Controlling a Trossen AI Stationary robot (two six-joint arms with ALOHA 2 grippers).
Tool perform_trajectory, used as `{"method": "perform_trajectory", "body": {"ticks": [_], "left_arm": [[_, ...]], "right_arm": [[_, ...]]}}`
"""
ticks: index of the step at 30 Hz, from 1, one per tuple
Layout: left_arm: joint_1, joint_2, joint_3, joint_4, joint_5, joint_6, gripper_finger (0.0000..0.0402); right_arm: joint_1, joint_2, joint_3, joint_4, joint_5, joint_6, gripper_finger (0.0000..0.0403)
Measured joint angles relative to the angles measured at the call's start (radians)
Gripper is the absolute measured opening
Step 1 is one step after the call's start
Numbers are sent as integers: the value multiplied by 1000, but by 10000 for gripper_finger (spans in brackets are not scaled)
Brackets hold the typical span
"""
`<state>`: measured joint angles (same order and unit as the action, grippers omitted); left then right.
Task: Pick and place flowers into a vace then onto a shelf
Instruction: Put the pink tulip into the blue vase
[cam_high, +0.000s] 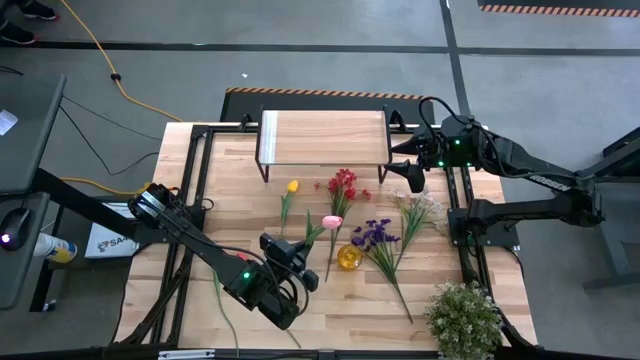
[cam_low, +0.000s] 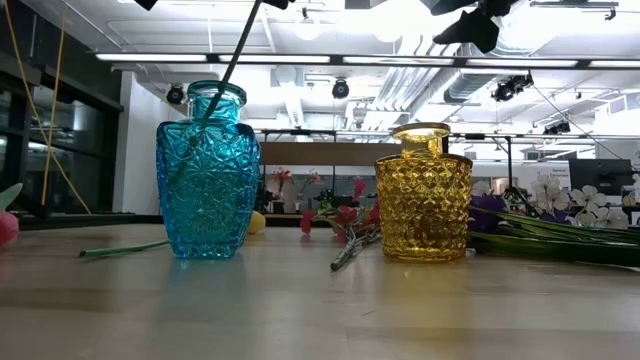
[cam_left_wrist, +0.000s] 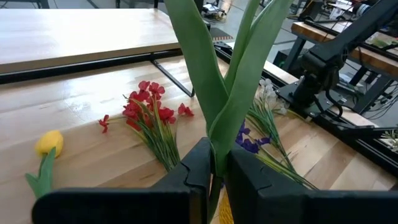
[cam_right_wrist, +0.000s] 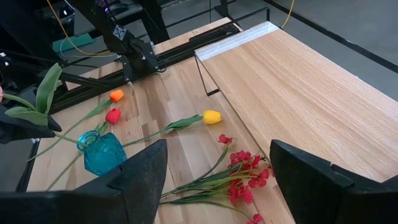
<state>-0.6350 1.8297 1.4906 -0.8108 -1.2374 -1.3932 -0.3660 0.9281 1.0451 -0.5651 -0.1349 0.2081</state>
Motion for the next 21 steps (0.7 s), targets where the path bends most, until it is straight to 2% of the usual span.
{"method": "perform_trajectory", "body": {"ticks": [10, 13, 21], "left_arm": [[0, 0, 0, -1, 0, 0, 85], [0, -1, 0, -6, 0, 0, 113], [0, -1, 0, -54, 26, 0, 219]], "right_arm": [[0, 0, 0, 0, 0, 0, 273], [0, 0, 0, 0, 0, 0, 273], [0, 0, 0, 0, 0, 0, 273]]}}
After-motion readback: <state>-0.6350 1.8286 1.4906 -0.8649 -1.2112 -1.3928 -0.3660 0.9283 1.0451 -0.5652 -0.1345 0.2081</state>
